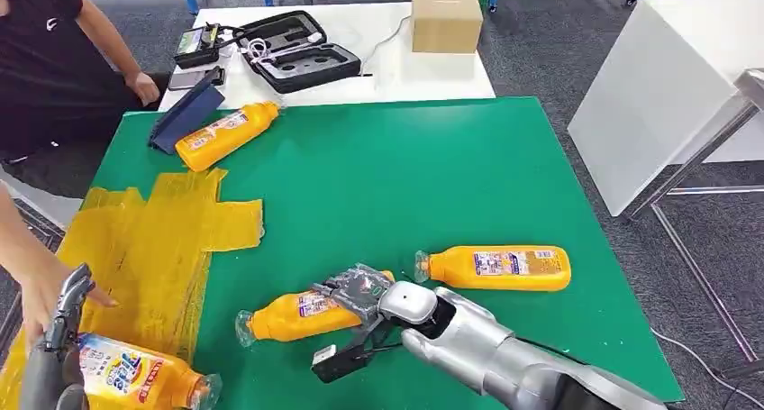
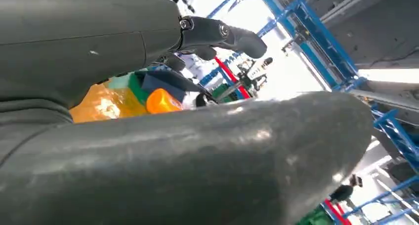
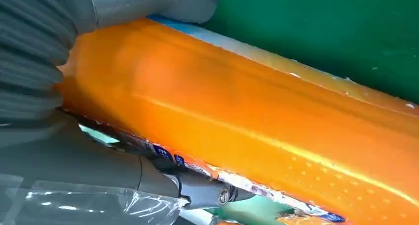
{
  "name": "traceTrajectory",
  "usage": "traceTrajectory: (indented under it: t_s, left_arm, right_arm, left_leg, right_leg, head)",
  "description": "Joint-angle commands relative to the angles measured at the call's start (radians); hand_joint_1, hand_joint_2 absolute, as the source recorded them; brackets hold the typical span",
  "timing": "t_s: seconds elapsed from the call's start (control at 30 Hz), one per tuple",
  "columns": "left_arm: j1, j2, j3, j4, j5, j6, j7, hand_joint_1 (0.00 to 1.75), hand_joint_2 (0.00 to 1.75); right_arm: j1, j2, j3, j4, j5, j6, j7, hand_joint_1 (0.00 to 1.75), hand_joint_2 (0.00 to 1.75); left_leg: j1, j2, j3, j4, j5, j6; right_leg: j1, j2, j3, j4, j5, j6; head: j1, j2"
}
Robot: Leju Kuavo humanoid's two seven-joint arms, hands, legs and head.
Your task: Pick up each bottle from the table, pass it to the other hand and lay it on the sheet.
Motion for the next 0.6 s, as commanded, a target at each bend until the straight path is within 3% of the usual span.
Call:
traceTrajectory:
  t_s: [0.03, 0.1, 0.4, 0.47, 0.6]
  left_arm:
    - [-0.094, -0.214, 0.196, 0.141, 0.159, -0.411, 0.003, 0.00, 1.75]
    - [-0.090, -0.248, 0.232, 0.131, 0.201, -0.483, 0.027, 0.00, 1.75]
    - [-0.092, -0.251, 0.241, 0.131, 0.201, -0.494, 0.027, 0.00, 1.75]
    - [-0.077, -0.291, 0.268, 0.110, 0.309, -0.638, 0.068, 0.00, 1.75]
    - [-0.022, -0.344, 0.254, 0.032, 0.427, -0.760, 0.127, 0.00, 1.75]
  right_arm:
    - [0.265, -0.047, -0.347, -0.344, -0.233, -0.195, -0.055, 1.75, 1.75]
    - [0.299, -0.049, -0.394, -0.447, -0.251, -0.171, -0.042, 1.75, 1.75]
    - [0.297, -0.045, -0.399, -0.420, -0.249, -0.171, -0.051, 1.75, 1.75]
    - [0.342, -0.010, -0.482, -0.490, -0.297, -0.223, -0.126, 1.75, 1.75]
    - [0.379, -0.006, -0.532, -0.619, -0.325, -0.214, -0.132, 1.75, 1.75]
  left_leg:
    - [0.001, -0.002, -0.001, -0.002, 0.002, 0.000]
    - [0.000, 0.000, -0.002, -0.001, 0.001, 0.000]
    - [-0.001, 0.002, -0.010, 0.000, 0.001, 0.001]
    - [0.000, 0.004, -0.010, 0.000, 0.001, 0.001]
    - [0.000, 0.004, -0.013, 0.002, 0.000, 0.001]
  right_leg:
    - [0.001, -0.005, 0.002, -0.004, 0.001, 0.001]
    - [0.000, -0.002, 0.000, -0.002, 0.001, 0.000]
    - [-0.002, 0.000, 0.001, 0.000, 0.002, 0.003]
    - [0.000, 0.001, 0.001, -0.001, 0.002, 0.003]
    - [-0.001, 0.002, -0.002, 0.001, 0.001, 0.003]
  head:
    - [0.000, 0.000]
    - [0.000, 0.000]
    - [0.000, 0.000]
    - [0.000, 0.000]
    - [0.000, 0.000]
